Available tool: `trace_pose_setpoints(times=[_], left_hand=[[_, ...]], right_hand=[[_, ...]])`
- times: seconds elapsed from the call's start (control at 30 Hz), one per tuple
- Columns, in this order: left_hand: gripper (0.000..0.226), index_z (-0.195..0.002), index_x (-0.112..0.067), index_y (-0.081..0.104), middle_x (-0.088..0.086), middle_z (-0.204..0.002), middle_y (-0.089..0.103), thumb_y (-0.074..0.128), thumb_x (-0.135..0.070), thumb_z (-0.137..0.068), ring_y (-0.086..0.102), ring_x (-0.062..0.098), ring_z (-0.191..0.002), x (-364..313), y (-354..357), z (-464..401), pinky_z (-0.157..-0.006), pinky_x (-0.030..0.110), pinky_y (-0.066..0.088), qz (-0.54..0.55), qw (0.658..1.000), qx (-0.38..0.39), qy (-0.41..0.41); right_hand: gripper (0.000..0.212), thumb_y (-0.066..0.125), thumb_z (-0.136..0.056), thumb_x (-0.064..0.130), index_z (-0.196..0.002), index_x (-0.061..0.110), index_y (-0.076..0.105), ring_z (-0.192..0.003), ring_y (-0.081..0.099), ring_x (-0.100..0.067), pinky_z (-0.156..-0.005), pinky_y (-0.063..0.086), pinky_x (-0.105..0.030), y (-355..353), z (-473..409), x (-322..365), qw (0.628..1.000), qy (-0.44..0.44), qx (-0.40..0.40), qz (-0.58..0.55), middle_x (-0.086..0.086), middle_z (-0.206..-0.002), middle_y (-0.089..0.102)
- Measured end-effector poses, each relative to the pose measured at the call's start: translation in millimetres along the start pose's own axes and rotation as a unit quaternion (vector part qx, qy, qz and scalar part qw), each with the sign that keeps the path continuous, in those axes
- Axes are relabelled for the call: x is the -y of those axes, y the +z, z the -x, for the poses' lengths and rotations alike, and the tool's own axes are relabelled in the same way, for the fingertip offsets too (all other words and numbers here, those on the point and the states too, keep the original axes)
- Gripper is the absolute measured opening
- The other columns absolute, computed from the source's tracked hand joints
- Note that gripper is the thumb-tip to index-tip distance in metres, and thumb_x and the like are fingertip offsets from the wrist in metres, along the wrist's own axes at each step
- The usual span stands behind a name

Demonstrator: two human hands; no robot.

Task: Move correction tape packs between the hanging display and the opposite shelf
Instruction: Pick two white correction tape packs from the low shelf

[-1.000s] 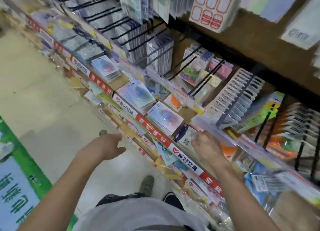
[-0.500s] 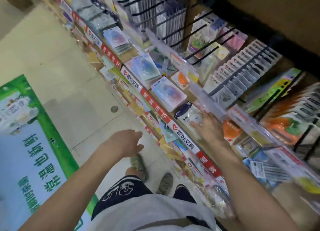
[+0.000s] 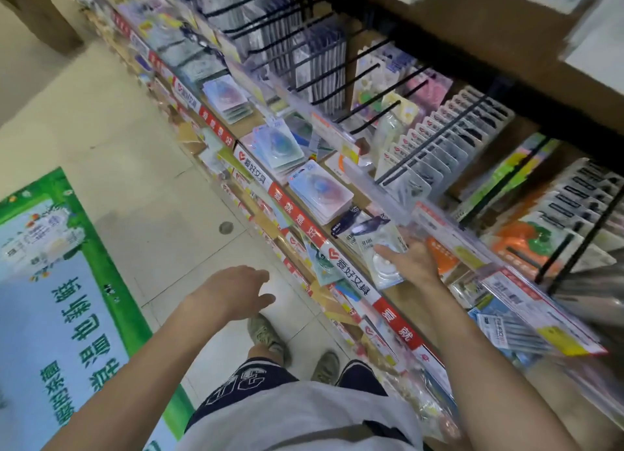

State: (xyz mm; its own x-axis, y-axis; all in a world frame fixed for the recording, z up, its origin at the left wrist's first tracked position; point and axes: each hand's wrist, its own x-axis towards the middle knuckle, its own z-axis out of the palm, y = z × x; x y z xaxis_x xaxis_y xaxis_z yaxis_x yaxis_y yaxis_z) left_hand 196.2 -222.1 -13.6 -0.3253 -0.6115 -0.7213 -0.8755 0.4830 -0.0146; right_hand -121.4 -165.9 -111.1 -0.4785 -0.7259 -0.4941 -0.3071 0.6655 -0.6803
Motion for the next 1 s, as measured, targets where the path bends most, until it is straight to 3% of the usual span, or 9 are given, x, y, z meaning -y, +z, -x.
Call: trace_pose_setpoints(times=[0.07, 0.17, 0.27, 0.33, 0.5, 0.67, 0.77, 0.87, 1.0], left_hand=[[0.052, -0.149, -0.027, 0.042, 0.002, -0.142, 0.053, 0.042, -0.053, -0.103, 0.049, 0.023, -0.131, -0.5, -1.3, -2.5, -0.104, 0.035, 0.043, 0.004, 1.0, -0.002, -0.001], [0.045, -0.14, -0.021, 0.052, 0.003, -0.132, 0.06, 0.042, -0.047, -0.104, 0.057, 0.025, -0.122, -20.5, 0.0, -16.5, -0.098, 0.036, 0.048, -0.028, 0.999, -0.042, 0.003], [0.038, -0.127, -0.012, 0.06, 0.009, -0.119, 0.067, 0.043, -0.037, -0.104, 0.063, 0.029, -0.11, -58.1, 16.2, -44.1, -0.088, 0.038, 0.053, 0.008, 0.997, -0.074, 0.036], [0.038, -0.124, -0.011, 0.064, 0.009, -0.117, 0.069, 0.047, -0.037, -0.102, 0.065, 0.029, -0.108, -80.0, 26.8, -66.4, -0.09, 0.039, 0.054, 0.087, 0.992, -0.073, 0.053], [0.049, -0.138, -0.008, 0.053, 0.013, -0.127, 0.065, 0.047, -0.042, -0.103, 0.062, 0.03, -0.116, -115.7, 26.1, -97.8, -0.096, 0.037, 0.051, 0.197, 0.978, -0.067, 0.027], [0.064, -0.136, -0.003, 0.051, 0.016, -0.127, 0.065, 0.045, -0.056, -0.101, 0.062, 0.032, -0.115, -130.2, 21.5, -121.9, -0.096, 0.039, 0.052, 0.274, 0.955, -0.107, -0.038], [0.093, -0.142, 0.001, 0.038, 0.021, -0.127, 0.063, 0.039, -0.076, -0.092, 0.062, 0.038, -0.115, -137.8, 19.4, -130.6, -0.098, 0.047, 0.052, 0.333, 0.932, -0.127, -0.062], [0.111, -0.138, 0.003, 0.044, 0.022, -0.125, 0.064, 0.04, -0.09, -0.078, 0.067, 0.038, -0.106, -145.9, 12.1, -138.9, -0.095, 0.049, 0.055, 0.408, 0.905, -0.105, -0.068], [0.104, -0.105, -0.01, 0.063, 0.011, -0.106, 0.066, 0.048, -0.098, -0.051, 0.071, 0.031, -0.089, -156.5, 5.9, -149.4, -0.082, 0.046, 0.062, 0.48, 0.873, -0.058, -0.066]], right_hand=[[0.07, 0.083, -0.074, 0.053, -0.132, 0.02, 0.062, -0.118, 0.059, -0.019, -0.106, 0.039, -0.028, -5.1, 1.7, -8.0, 0.998, 0.018, 0.015, -0.051, 0.001, -0.122, 0.064], [0.076, 0.081, -0.06, 0.073, -0.114, 0.02, 0.071, -0.106, 0.069, -0.023, -0.104, 0.05, -0.045, -9.6, 1.6, -32.8, 0.992, 0.046, -0.006, -0.116, 0.003, -0.107, 0.075], [0.093, 0.075, -0.049, 0.086, -0.119, 0.026, 0.068, -0.11, 0.067, -0.027, -0.104, 0.05, -0.048, -11.4, 3.8, -52.5, 0.988, 0.045, -0.02, -0.143, 0.004, -0.111, 0.074], [0.086, 0.078, -0.056, 0.079, -0.122, 0.025, 0.067, -0.106, 0.069, -0.022, -0.1, 0.053, -0.042, -14.9, 20.9, -47.8, 0.985, 0.038, -0.021, -0.169, 0.005, -0.109, 0.074], [0.032, 0.08, -0.084, 0.039, -0.106, 0.017, 0.073, -0.086, 0.072, -0.01, -0.067, 0.052, -0.02, -17.6, 48.4, -46.9, 0.975, 0.019, -0.049, -0.217, 0.005, -0.093, 0.076], [0.046, 0.08, -0.076, 0.056, -0.1, 0.017, 0.073, -0.088, 0.073, -0.019, -0.082, 0.056, -0.036, -15.4, 64.0, -47.5, 0.978, 0.012, -0.081, -0.193, 0.001, -0.093, 0.076], [0.036, 0.078, -0.083, 0.049, -0.1, 0.018, 0.073, -0.086, 0.071, -0.016, -0.082, 0.053, -0.033, -17.7, 73.7, -40.8, 0.977, 0.009, -0.095, -0.191, 0.003, -0.091, 0.075], [0.034, 0.076, -0.084, 0.049, -0.096, 0.017, 0.07, -0.085, 0.068, -0.016, -0.073, 0.049, -0.03, -19.1, 82.2, -35.8, 0.98, 0.003, -0.099, -0.171, 0.002, -0.089, 0.073], [0.043, 0.074, -0.083, 0.054, -0.108, 0.02, 0.068, -0.09, 0.063, -0.016, -0.067, 0.04, -0.027, -17.9, 90.3, -37.5, 0.98, 0.025, -0.114, -0.162, 0.003, -0.097, 0.07]])
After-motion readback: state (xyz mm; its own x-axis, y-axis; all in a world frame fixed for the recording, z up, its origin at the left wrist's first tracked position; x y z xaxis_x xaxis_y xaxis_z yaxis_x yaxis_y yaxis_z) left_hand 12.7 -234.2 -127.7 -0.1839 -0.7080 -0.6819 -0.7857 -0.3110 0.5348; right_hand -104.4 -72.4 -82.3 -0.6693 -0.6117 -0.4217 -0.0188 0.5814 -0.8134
